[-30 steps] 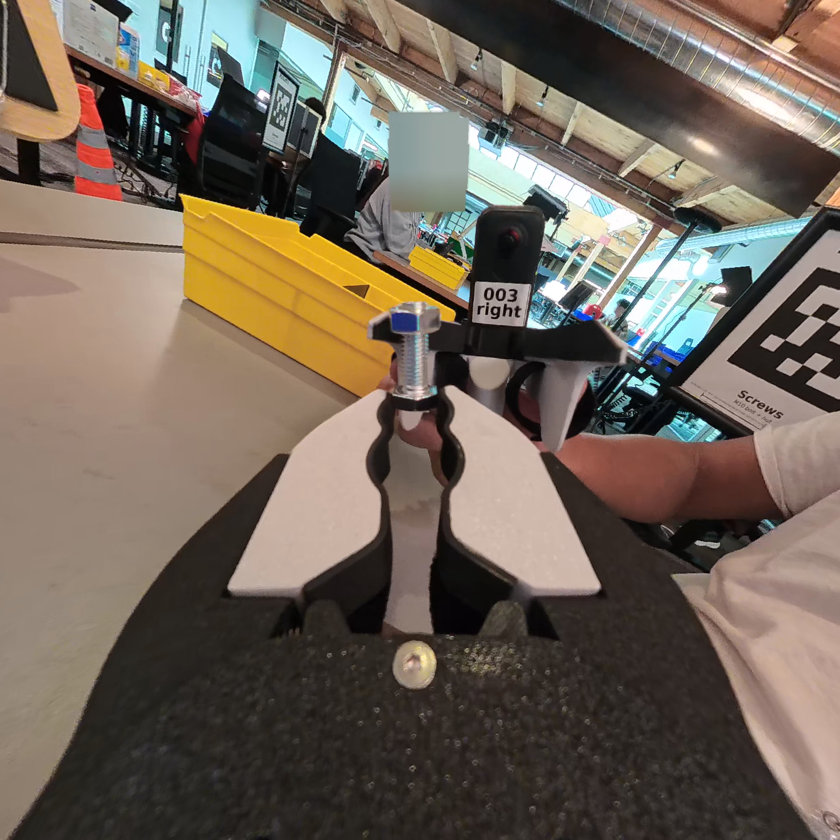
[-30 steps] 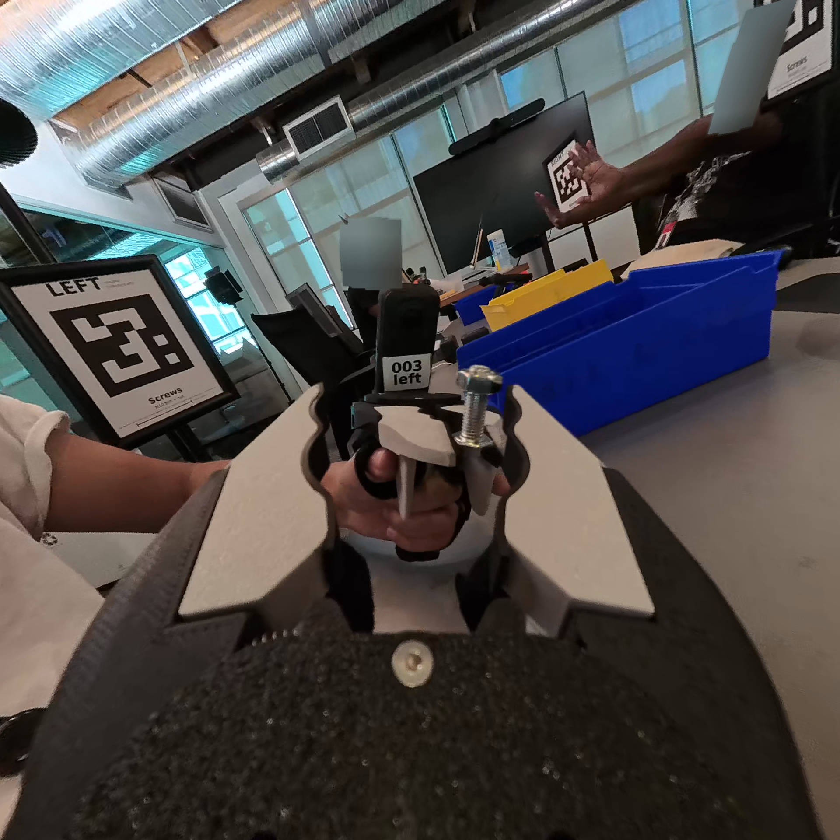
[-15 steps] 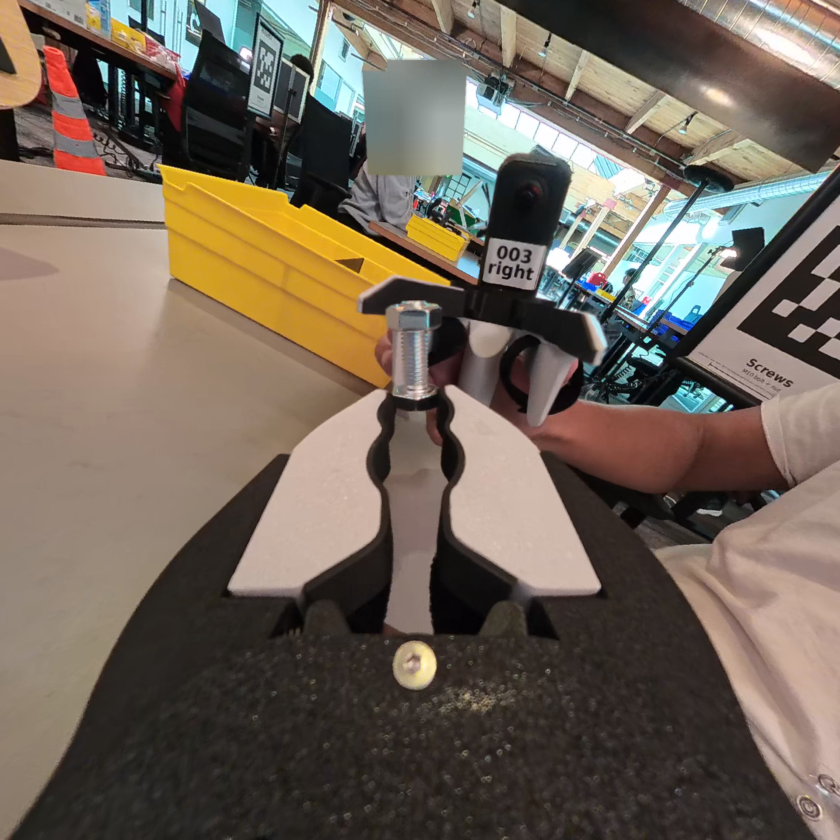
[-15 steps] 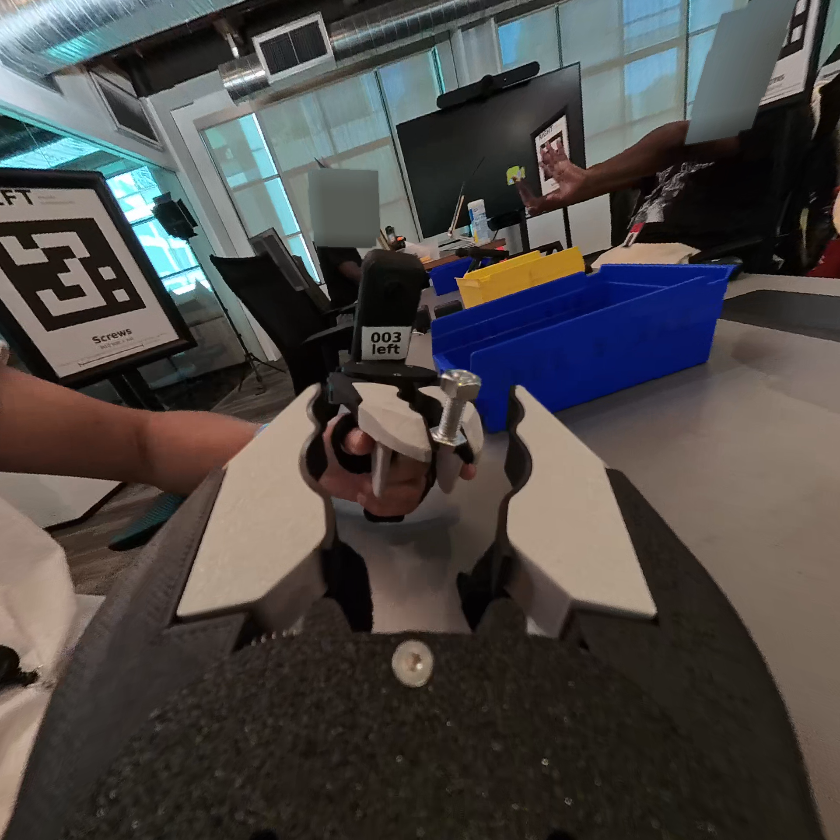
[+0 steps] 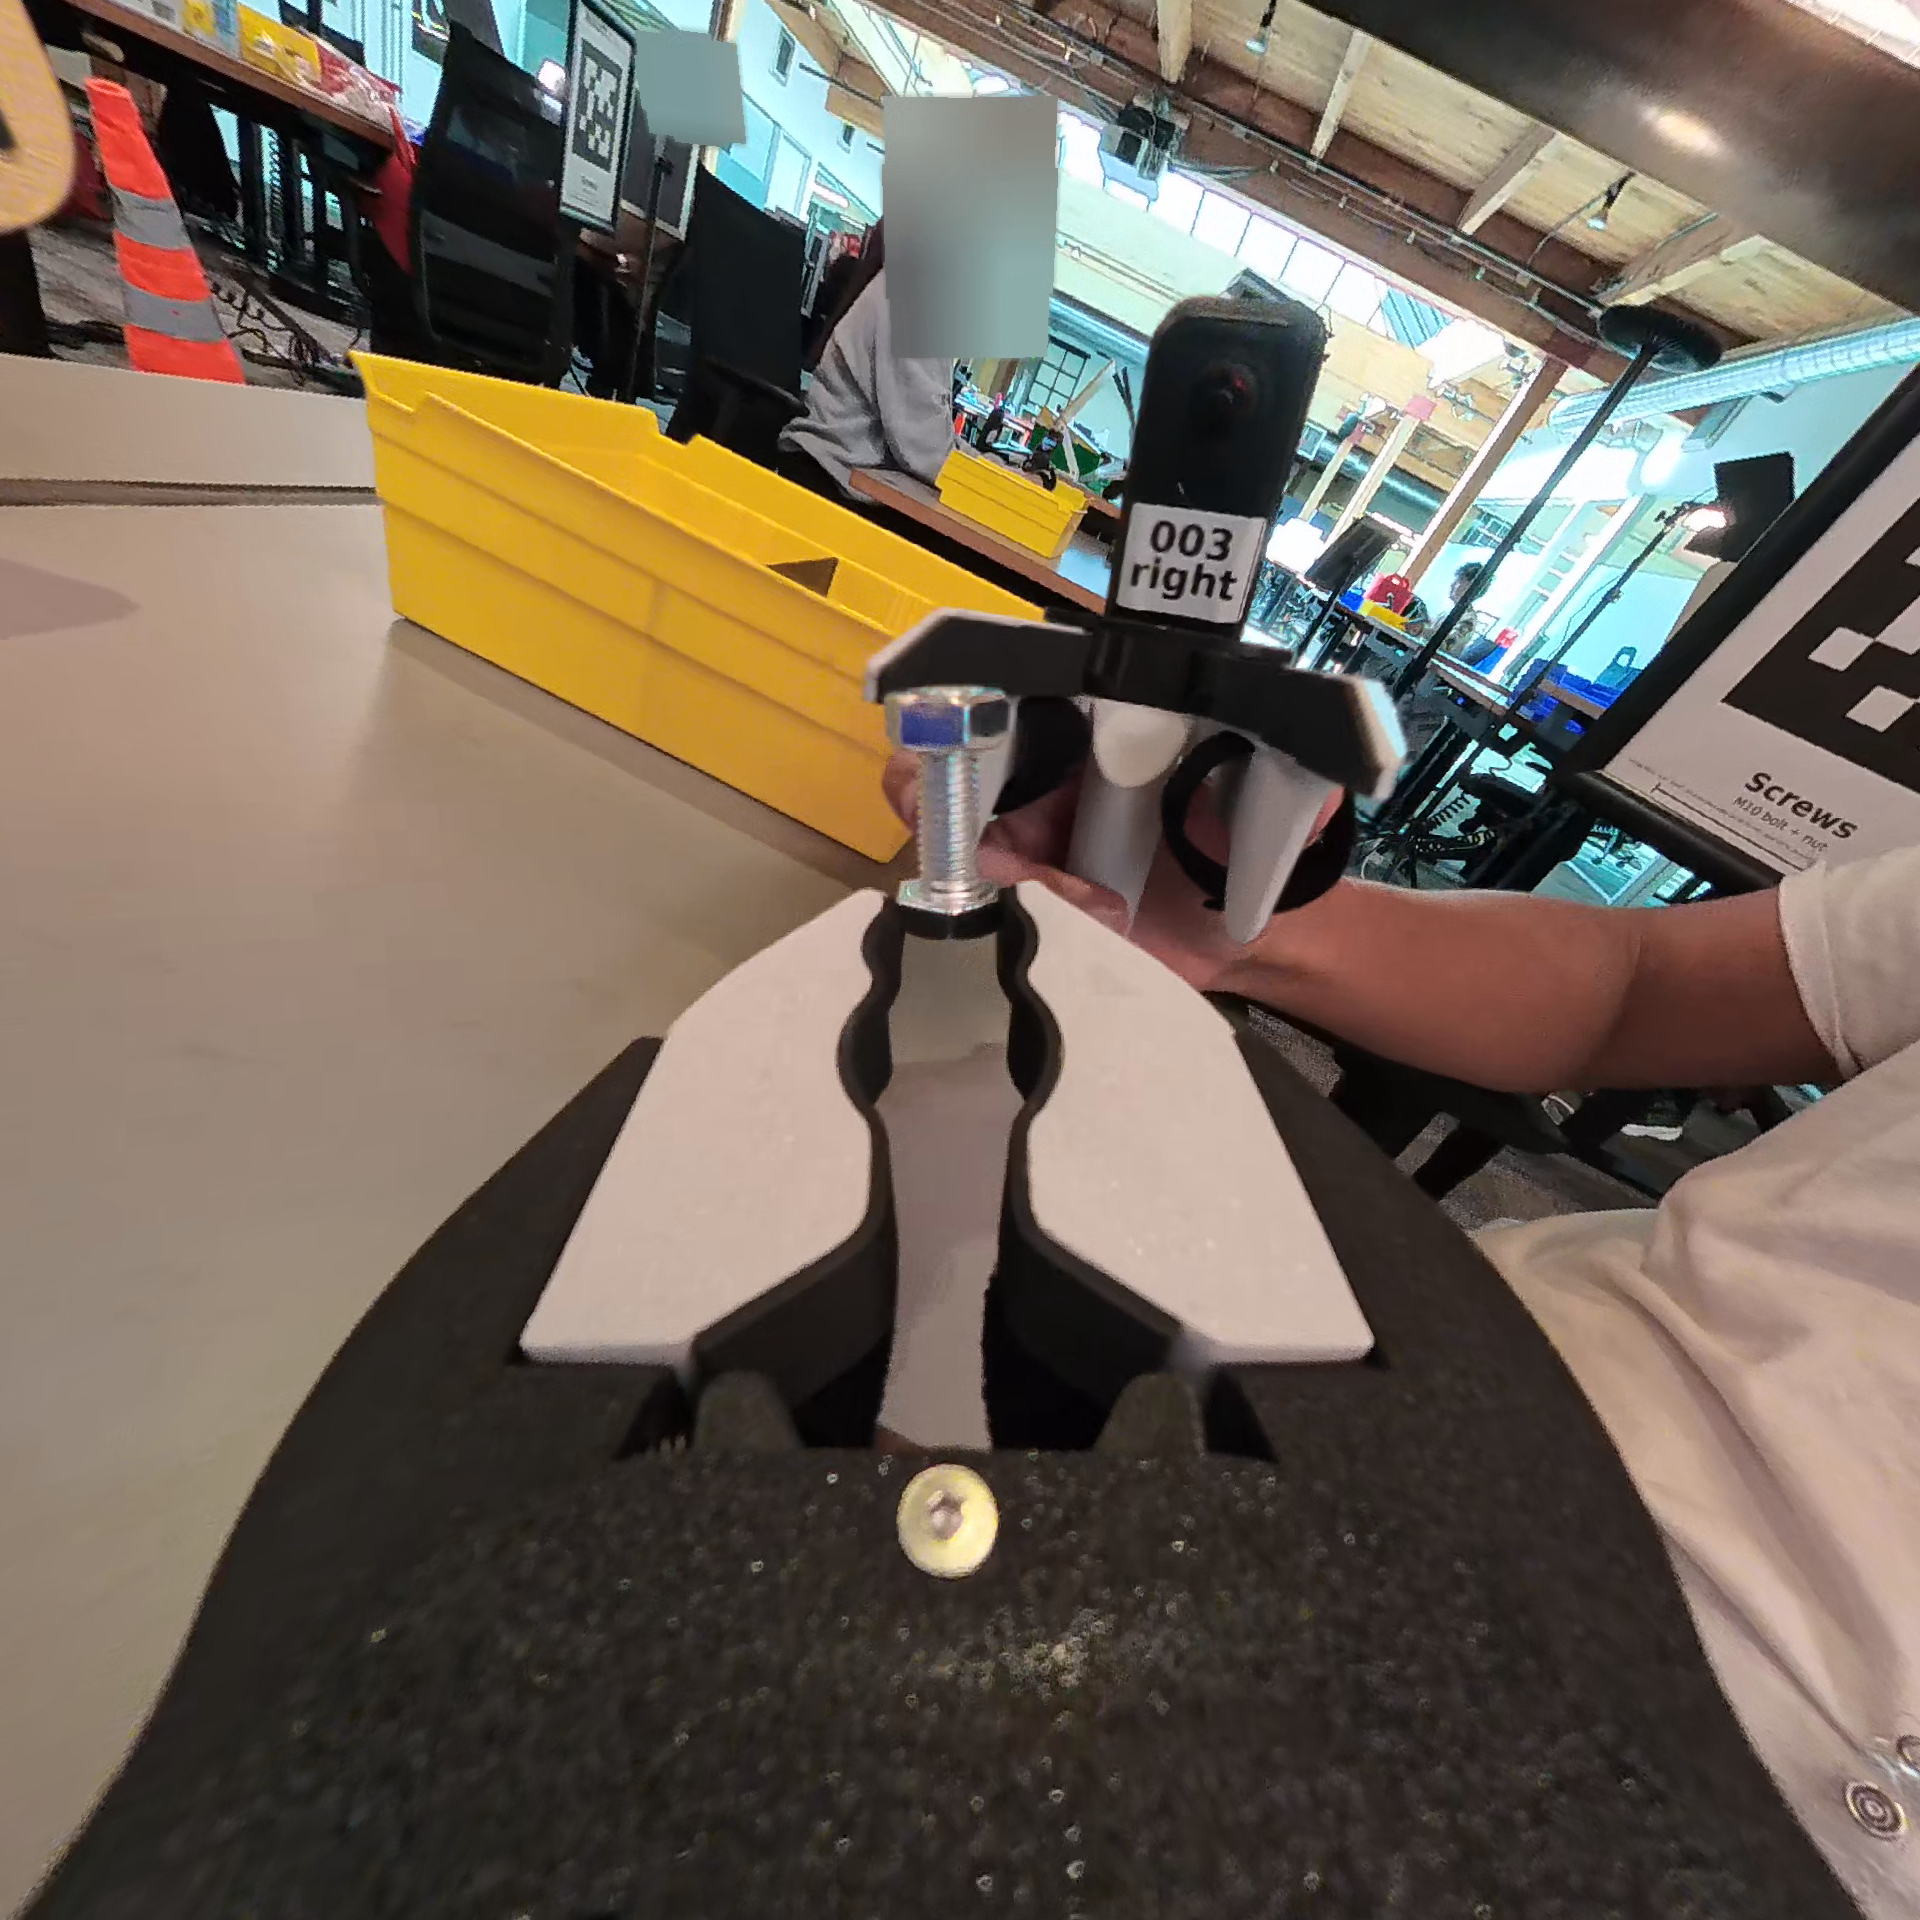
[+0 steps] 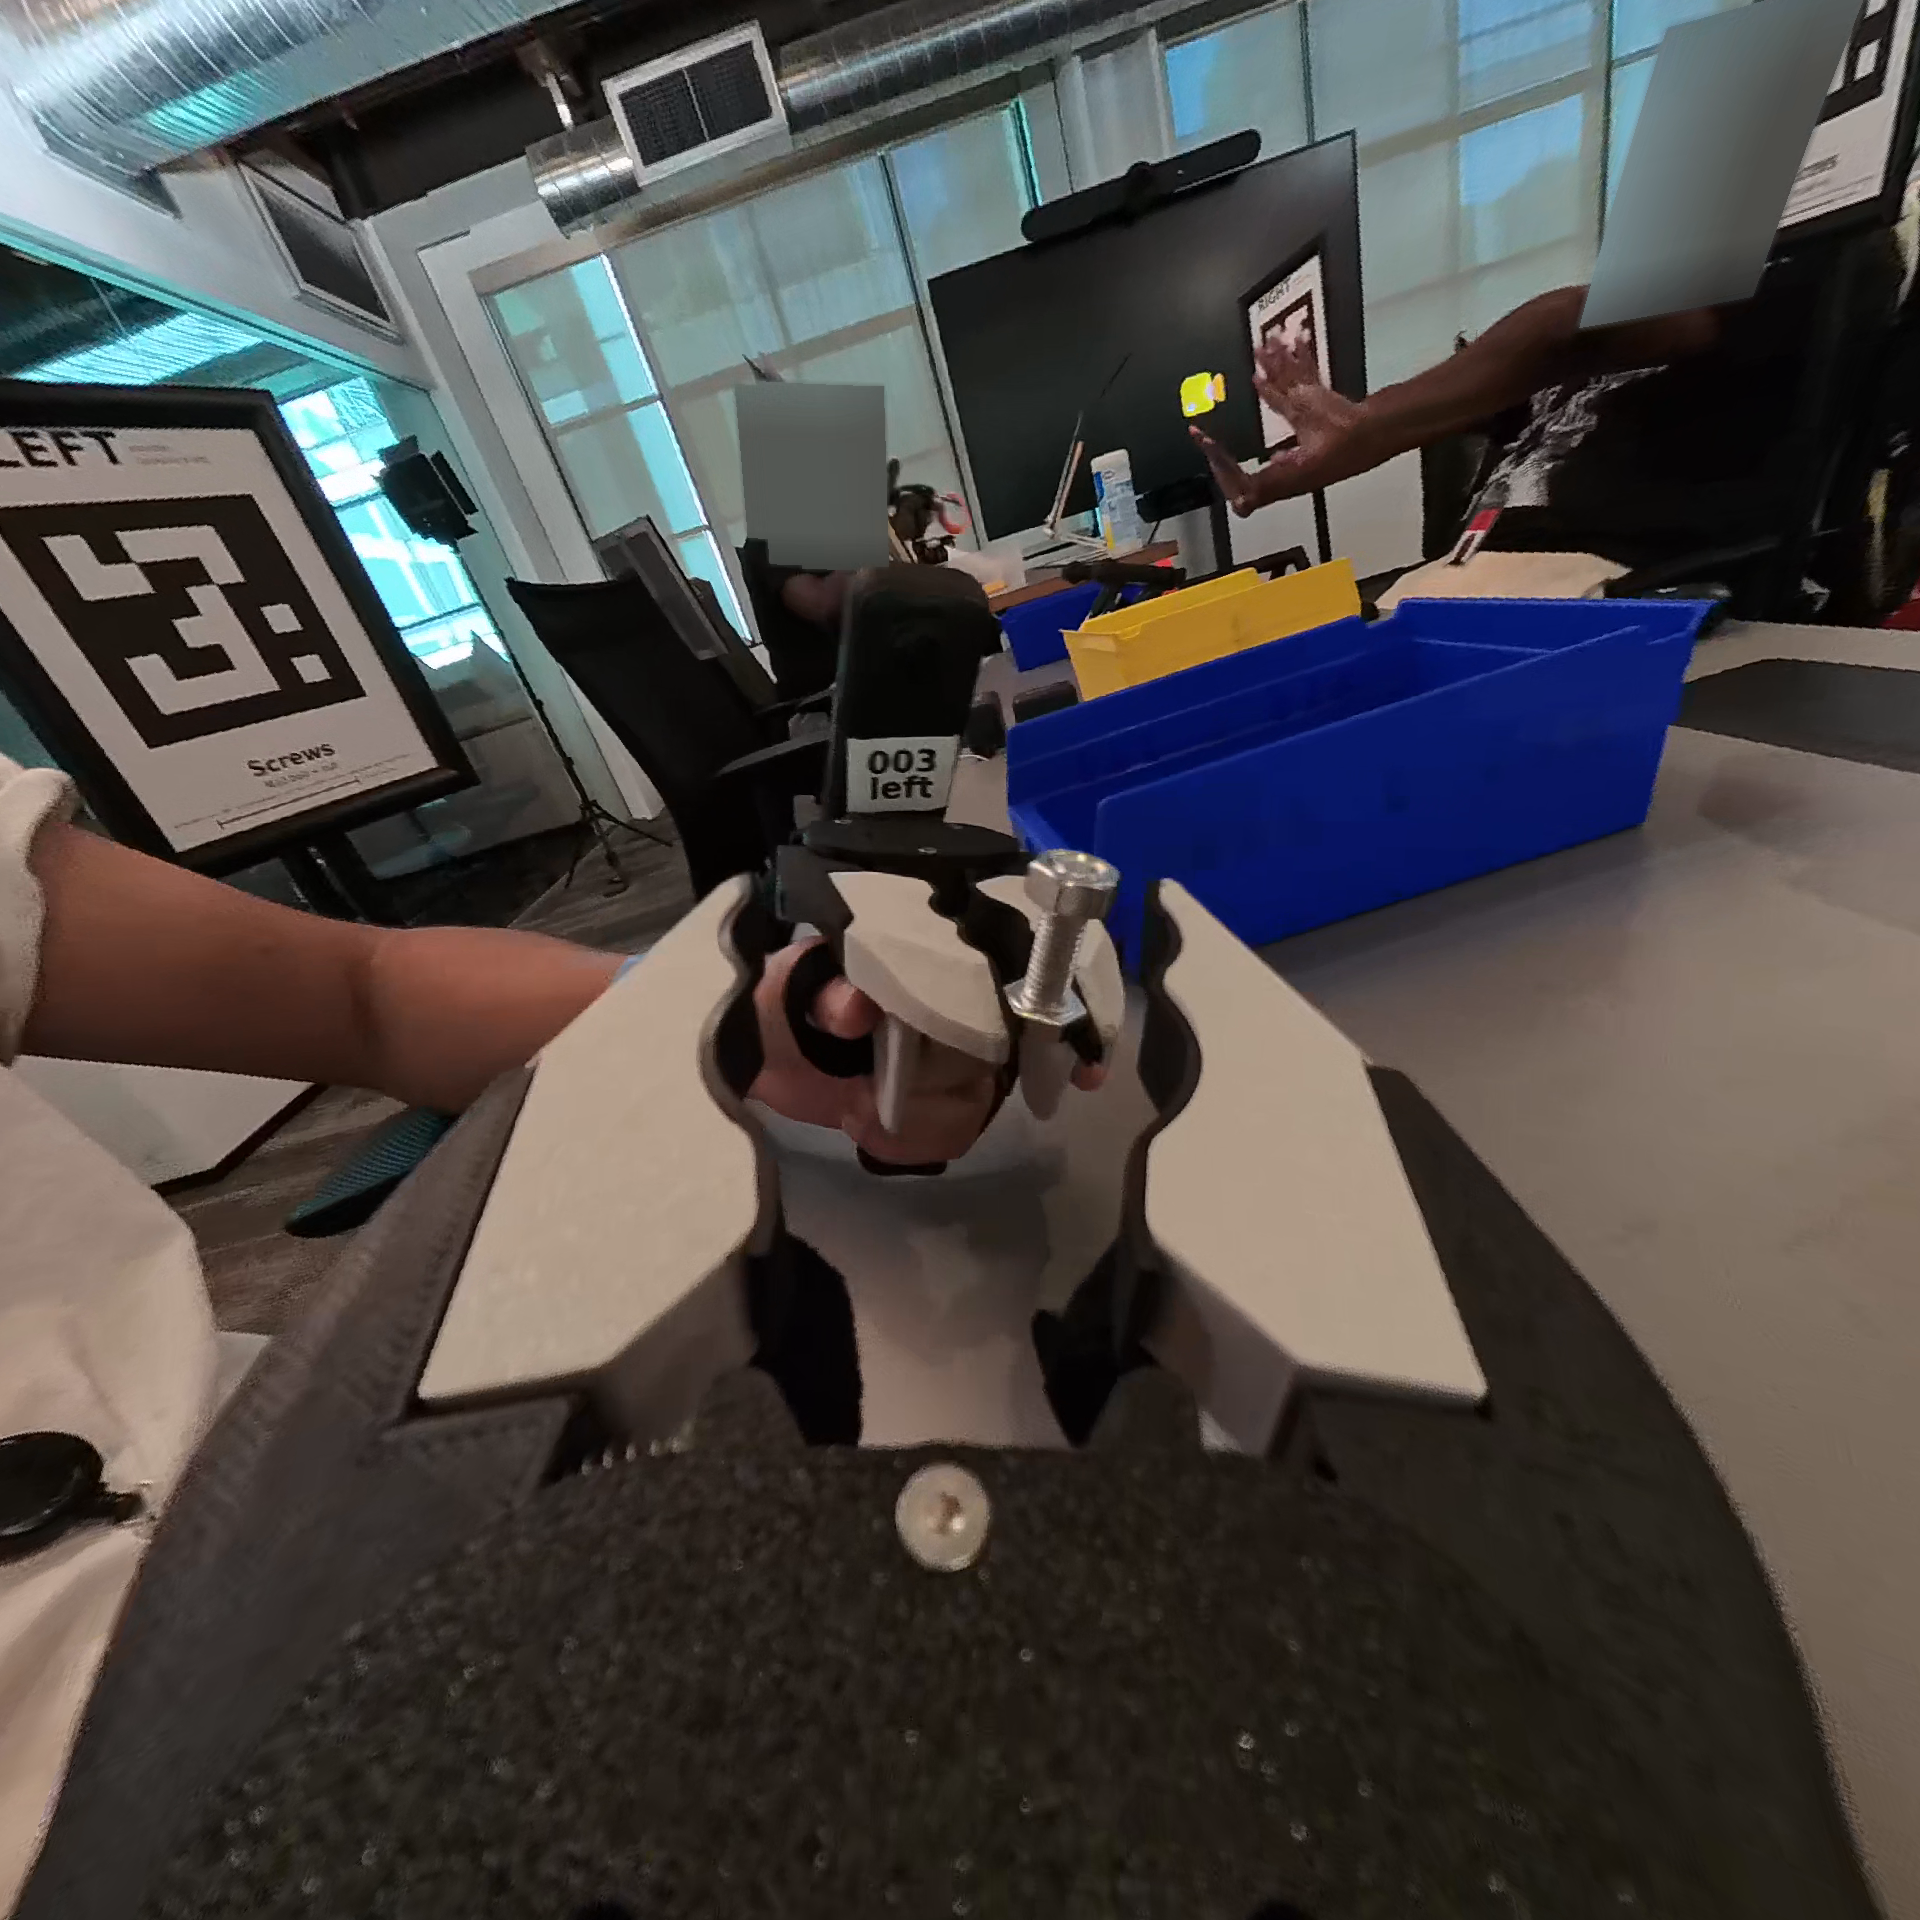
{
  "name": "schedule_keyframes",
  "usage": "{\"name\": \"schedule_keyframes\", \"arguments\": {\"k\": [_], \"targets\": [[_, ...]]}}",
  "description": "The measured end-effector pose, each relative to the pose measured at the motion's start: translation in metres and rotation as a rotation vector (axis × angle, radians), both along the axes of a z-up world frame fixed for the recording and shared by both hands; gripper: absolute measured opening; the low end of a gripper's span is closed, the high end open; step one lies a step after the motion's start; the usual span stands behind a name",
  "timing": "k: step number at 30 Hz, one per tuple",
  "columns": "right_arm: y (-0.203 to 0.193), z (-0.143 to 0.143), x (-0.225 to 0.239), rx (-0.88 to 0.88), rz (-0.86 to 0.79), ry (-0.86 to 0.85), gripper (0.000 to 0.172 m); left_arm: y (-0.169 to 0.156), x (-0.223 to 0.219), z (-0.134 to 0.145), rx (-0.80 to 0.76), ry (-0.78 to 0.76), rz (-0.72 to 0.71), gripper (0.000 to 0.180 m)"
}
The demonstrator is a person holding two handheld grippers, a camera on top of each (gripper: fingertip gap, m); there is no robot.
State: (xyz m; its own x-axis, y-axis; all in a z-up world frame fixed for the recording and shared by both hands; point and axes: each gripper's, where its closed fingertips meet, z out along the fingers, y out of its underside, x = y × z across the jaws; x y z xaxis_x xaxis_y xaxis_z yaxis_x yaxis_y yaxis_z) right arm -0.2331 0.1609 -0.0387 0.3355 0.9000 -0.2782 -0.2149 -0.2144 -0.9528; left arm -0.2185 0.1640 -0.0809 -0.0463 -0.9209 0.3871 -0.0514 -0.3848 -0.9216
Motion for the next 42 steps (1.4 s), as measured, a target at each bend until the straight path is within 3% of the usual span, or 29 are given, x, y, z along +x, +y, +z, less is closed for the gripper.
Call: {"name": "schedule_keyframes", "arguments": {"k": [5, 16, 21, 31, 42], "targets": [[0.001, -0.004, -0.020, -0.023, 0.043, -0.002, 0.083, -0.005, 0.009, -0.008, 0.024, 0.039, -0.031, 0.017], [-0.001, -0.006, -0.006, 0.023, -0.011, -0.054, 0.078, 0.006, -0.003, -0.004, 0.033, 0.030, 0.012, 0.017], [0.003, -0.010, -0.023, 0.002, 0.012, -0.060, 0.087, -0.002, 0.008, -0.012, 0.046, 0.060, -0.029, 0.017], [0.006, -0.007, -0.001, 0.008, -0.054, -0.054, 0.078, 0.004, 0.001, -0.011, 0.049, 0.062, -0.003, 0.017], [0.007, -0.011, -0.020, 0.004, -0.012, -0.074, 0.081, -0.006, 0.011, -0.014, 0.059, 0.078, -0.036, 0.017]]}}
